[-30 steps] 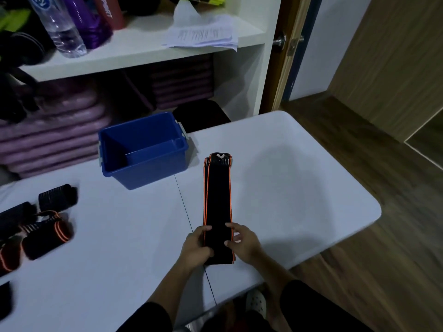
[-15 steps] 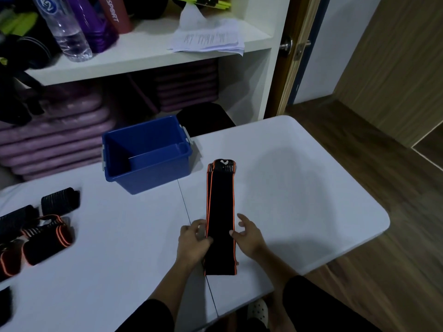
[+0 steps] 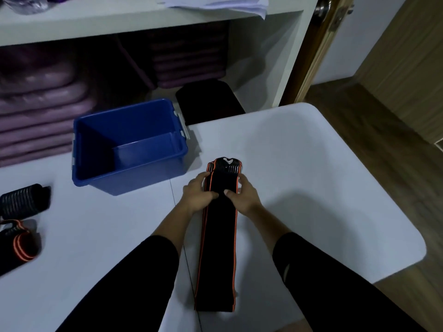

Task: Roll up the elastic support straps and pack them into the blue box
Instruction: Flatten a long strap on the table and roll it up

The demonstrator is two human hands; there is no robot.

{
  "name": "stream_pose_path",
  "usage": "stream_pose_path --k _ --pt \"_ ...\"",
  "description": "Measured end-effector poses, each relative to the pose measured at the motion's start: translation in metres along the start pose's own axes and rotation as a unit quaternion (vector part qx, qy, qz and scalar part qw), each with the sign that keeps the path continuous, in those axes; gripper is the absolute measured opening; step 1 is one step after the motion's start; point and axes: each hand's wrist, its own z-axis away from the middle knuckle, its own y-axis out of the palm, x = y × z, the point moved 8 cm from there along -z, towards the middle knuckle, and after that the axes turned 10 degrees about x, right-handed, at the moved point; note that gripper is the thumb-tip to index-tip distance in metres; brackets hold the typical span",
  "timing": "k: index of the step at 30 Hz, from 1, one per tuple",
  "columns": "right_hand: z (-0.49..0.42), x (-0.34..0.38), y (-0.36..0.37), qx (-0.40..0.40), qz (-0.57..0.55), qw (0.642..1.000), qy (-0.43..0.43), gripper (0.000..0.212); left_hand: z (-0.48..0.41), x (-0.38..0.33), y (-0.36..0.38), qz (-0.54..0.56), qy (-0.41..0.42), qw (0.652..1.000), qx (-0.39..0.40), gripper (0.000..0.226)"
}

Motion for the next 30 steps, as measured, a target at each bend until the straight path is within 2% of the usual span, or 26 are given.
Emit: stream_pose_path --k 3,7,10,13,18,24,28,30 --pt "-0.007 -0.001 0.005 0.002 -0.003 1.0 -0.012 0.06 -0.01 -0.004 0.003 -0.016 0.008 1.0 0.017 0.076" --pt "-0.01 0.003 0.007 -0.004 -0.041 0.999 -0.028 0.058 -0.013 -0.002 0.0 0.048 0.016 0.999 0.018 0.081" --pt "-0.008 0.004 0.006 -0.006 -0.072 0.997 -0.041 0.056 -0.012 0.004 -0.001 0.109 0.019 0.994 0.023 0.074" --pt "-0.007 0.003 0.002 -0.004 -0.075 0.996 -0.042 0.06 -0.01 0.004 0.001 0.121 0.021 0.992 0.033 0.07" --pt "0.007 -0.009 0.003 0.001 -0.053 0.998 -0.016 0.064 0.01 0.005 0.003 0.036 0.037 0.998 -0.021 0.064" --pt "0.076 -0.032 0.023 0.038 0.003 0.999 -0.032 0.062 0.075 0.037 0.026 -0.043 0.053 0.996 -0.06 0.056" --pt "0.124 -0.059 0.045 0.057 0.041 0.998 0.003 0.062 0.113 0.071 0.041 -0.052 0.028 0.997 -0.056 0.052" --pt "0.146 -0.065 0.058 0.065 0.021 0.998 0.016 0.059 0.131 0.079 0.049 -0.052 0.04 0.996 -0.054 0.049"
